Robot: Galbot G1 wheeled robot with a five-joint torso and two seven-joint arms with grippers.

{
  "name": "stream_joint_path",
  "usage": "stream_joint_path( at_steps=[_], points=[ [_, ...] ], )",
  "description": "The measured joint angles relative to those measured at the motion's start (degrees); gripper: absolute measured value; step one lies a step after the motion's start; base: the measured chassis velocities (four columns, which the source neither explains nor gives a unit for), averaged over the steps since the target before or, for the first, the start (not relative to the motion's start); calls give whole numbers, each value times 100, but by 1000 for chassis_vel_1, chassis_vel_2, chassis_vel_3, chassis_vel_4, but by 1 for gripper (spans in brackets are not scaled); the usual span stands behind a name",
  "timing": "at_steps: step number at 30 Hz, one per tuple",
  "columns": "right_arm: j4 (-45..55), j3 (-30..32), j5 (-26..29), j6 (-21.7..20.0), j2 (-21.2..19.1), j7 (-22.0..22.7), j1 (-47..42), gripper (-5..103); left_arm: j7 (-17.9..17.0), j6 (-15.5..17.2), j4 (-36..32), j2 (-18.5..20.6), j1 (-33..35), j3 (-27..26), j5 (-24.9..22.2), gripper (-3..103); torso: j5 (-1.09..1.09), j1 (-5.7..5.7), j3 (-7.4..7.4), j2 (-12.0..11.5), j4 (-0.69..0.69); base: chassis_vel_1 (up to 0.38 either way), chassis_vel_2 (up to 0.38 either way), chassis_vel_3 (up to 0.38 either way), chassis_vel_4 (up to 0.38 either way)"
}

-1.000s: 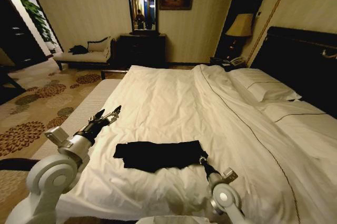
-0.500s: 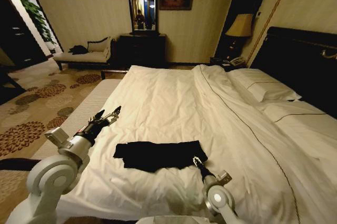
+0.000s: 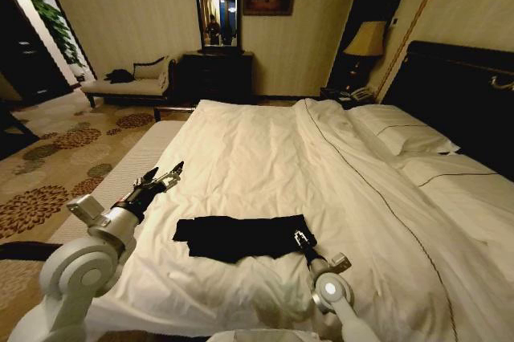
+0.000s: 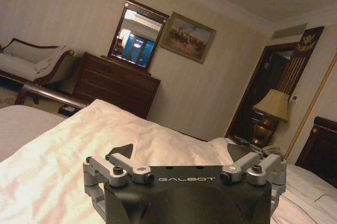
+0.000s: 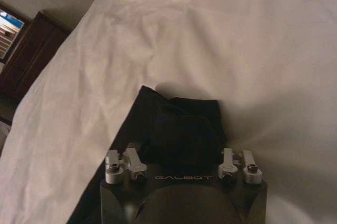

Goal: Fold the clothes on the bed.

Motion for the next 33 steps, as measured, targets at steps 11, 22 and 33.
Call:
stream_joint_path(
  at_steps=[11,22,33],
  points=[
    [69,-26,-22,129,54,-143,-24,26,2,-19,5,38,-7,-29,-2,100,0,0,0,0,1,0,0,0,0],
    [307,416,9,335,-194,-261,-259,4,7,-33,52,51,-139,42,-12,100,1,0,0,0,1,0,0,0,0],
    [777,564,-977,769,-862,-770,-397,4,13,-38,144,30,-260,16,-35,100,-1,0,0,1,-2,0,0,0,0]
  ],
)
